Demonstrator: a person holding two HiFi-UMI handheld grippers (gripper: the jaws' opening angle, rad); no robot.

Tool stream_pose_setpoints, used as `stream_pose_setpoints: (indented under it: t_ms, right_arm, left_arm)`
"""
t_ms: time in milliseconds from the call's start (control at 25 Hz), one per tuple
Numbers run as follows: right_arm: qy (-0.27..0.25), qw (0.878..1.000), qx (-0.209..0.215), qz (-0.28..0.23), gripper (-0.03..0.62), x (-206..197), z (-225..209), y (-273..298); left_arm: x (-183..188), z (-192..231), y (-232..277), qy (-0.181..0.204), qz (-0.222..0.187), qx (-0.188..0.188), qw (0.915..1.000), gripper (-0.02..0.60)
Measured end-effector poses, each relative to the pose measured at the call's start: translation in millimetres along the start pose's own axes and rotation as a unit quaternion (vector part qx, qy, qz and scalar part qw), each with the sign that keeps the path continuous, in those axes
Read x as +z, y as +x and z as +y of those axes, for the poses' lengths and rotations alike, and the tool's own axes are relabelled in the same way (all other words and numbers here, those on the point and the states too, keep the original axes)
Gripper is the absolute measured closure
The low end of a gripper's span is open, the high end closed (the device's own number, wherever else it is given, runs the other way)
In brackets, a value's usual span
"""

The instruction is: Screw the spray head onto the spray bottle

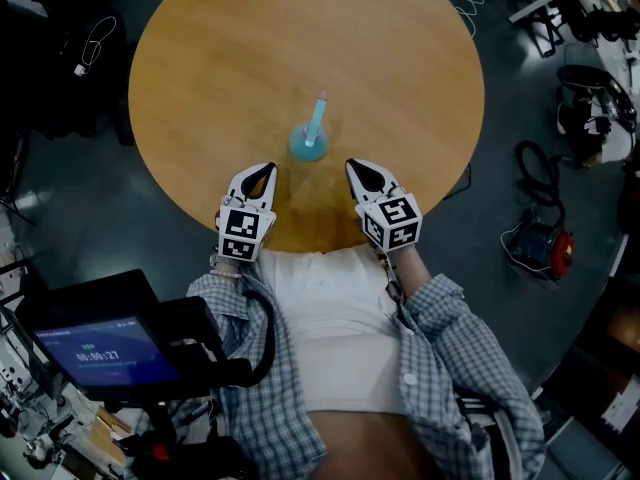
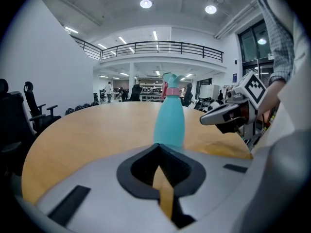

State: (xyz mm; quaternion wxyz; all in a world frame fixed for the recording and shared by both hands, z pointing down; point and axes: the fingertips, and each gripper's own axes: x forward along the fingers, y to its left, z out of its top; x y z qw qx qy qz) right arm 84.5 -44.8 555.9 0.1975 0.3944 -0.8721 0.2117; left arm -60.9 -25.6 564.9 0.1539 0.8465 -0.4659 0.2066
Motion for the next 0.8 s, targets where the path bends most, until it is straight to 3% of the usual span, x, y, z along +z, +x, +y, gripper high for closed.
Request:
stream_pose_setpoints:
  t_ms: [800]
  right_arm:
    - [-0.002, 1.0, 0.021, 0.013, 0.6, -4.0, 7.1, 0.6]
  left_arm:
    - [3.3, 4.9, -2.2, -0.016, -0.007, 0.011, 0.9998, 0.575]
